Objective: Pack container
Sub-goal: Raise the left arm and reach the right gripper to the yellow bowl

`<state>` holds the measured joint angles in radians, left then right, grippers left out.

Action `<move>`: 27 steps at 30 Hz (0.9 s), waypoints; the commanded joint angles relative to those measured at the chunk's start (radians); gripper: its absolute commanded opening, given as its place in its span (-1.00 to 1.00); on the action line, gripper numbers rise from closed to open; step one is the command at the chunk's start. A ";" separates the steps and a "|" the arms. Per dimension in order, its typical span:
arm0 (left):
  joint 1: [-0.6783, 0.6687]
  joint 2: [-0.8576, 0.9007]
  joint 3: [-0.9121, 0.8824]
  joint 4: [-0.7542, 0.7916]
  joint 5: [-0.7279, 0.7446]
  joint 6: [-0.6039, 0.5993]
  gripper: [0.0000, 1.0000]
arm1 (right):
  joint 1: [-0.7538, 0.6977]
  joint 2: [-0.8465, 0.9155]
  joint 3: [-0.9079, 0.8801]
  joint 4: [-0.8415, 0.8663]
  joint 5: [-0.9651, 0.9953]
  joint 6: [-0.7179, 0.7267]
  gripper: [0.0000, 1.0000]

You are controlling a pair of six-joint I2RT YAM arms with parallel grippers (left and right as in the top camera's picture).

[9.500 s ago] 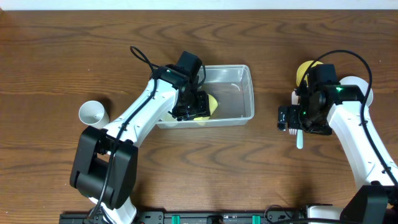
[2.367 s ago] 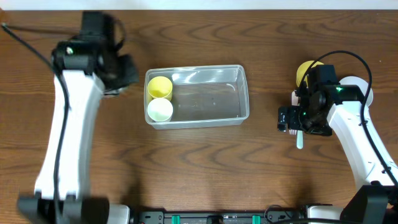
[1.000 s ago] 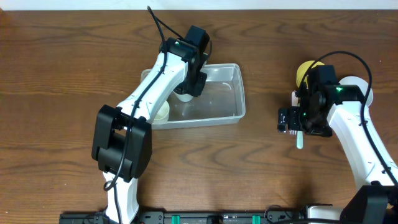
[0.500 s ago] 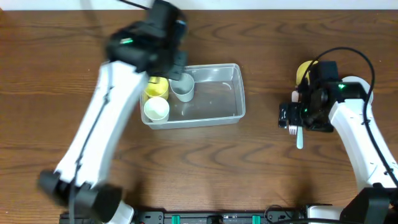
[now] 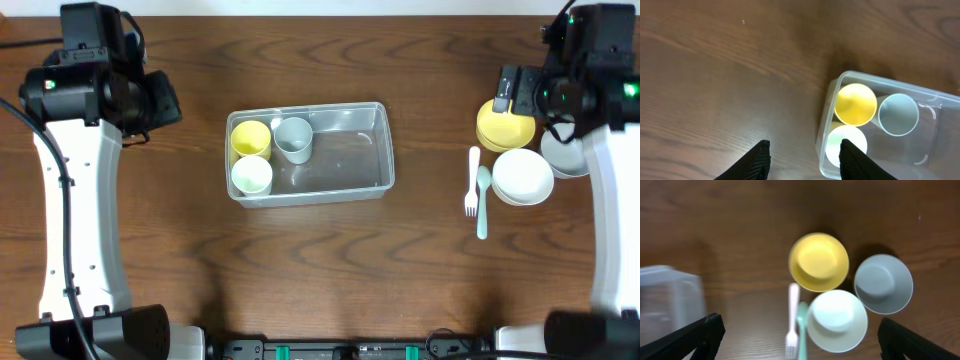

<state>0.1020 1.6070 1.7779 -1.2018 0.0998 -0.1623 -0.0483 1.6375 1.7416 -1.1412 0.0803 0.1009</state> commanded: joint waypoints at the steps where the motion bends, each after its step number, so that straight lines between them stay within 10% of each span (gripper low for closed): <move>1: -0.003 0.007 -0.052 0.019 0.032 -0.023 -0.08 | -0.017 0.173 -0.011 0.001 0.021 -0.058 0.99; 15: -0.003 0.007 -0.138 0.070 0.032 -0.024 -0.07 | -0.011 0.551 -0.011 0.131 0.020 -0.072 0.86; 20: -0.003 0.007 -0.138 0.072 0.032 -0.024 -0.07 | -0.010 0.558 -0.012 0.161 0.017 -0.072 -0.03; 27: -0.003 0.007 -0.138 0.074 0.032 -0.024 -0.07 | -0.010 0.558 -0.012 0.157 0.016 -0.072 -0.59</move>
<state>0.0994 1.6096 1.6436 -1.1255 0.1284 -0.1833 -0.0616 2.1899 1.7248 -0.9825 0.0872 0.0315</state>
